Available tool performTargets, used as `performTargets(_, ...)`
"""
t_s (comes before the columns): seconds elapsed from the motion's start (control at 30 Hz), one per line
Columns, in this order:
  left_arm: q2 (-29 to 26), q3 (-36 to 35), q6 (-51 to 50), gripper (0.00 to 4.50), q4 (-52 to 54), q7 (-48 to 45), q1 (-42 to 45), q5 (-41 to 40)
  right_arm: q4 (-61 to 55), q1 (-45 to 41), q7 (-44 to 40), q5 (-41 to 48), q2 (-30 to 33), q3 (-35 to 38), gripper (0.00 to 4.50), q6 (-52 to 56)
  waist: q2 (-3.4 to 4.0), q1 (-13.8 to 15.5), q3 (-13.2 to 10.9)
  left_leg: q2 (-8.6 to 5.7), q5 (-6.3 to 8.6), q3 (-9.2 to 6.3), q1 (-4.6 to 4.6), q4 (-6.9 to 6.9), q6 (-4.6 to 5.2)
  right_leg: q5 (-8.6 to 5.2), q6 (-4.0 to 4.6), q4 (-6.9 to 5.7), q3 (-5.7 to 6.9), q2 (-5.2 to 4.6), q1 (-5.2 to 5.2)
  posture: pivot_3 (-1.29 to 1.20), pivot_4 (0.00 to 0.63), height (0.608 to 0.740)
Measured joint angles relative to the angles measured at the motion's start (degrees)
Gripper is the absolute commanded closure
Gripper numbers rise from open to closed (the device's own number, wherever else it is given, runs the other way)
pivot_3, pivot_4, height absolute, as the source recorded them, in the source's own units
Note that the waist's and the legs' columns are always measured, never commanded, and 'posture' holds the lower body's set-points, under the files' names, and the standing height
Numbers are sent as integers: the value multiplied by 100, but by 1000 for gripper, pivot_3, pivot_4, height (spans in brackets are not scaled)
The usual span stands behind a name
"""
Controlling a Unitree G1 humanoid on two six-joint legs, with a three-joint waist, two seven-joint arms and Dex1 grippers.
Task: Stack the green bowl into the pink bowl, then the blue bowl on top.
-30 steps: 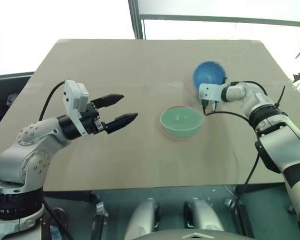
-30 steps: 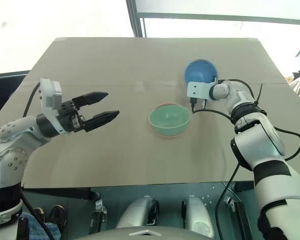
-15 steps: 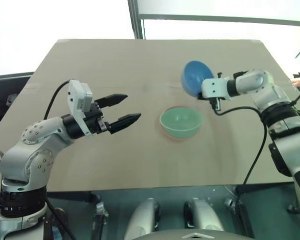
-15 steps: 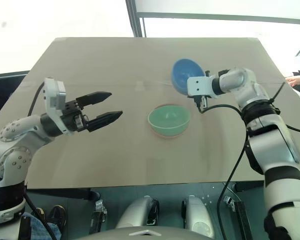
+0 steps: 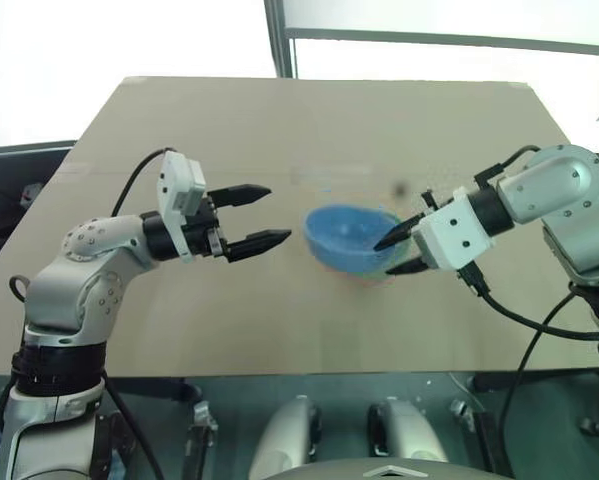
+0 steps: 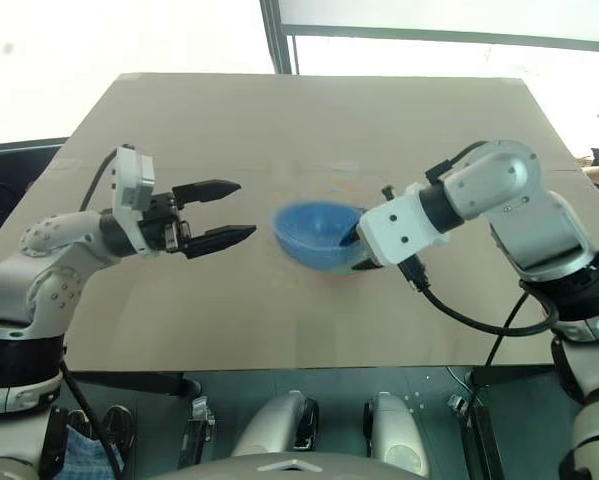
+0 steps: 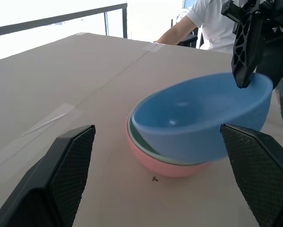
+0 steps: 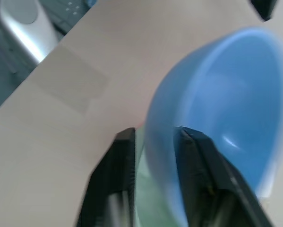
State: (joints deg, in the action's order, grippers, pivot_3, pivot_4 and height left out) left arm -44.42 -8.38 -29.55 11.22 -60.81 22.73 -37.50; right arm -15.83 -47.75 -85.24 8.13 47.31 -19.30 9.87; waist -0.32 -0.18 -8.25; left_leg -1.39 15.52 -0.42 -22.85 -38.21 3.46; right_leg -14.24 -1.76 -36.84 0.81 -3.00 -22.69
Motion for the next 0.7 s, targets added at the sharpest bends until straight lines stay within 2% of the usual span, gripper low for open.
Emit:
performTargets(0.03,6,19,5,0,-63,-38,60,23,-1,0,141,-52,-14,9,1086,107,0,-2,0,0,0,0,-2,0,-1,0,0,0,0,0,0,0,150,740)
performTargets(0.2,57,55,32,0,-73,-84,130,33,4,17,319,-126,166,46,1086,299,0,-6,0,0,1,1,-5,1,2,0,0,3,0,0,0,0,150,740)
performTargets(0.43,132,97,160,0,-48,-31,65,155,77,497,810,-197,398,516,1086,562,-1,29,0,0,1,1,-6,0,2,0,0,4,0,0,1,0,150,740)
performTargets(0.7,174,-266,194,0,323,441,-639,193,-49,2470,1582,1054,351,2511,1086,1707,-2,104,1,1,4,3,-10,3,8,0,0,9,-2,-3,3,0,150,740)
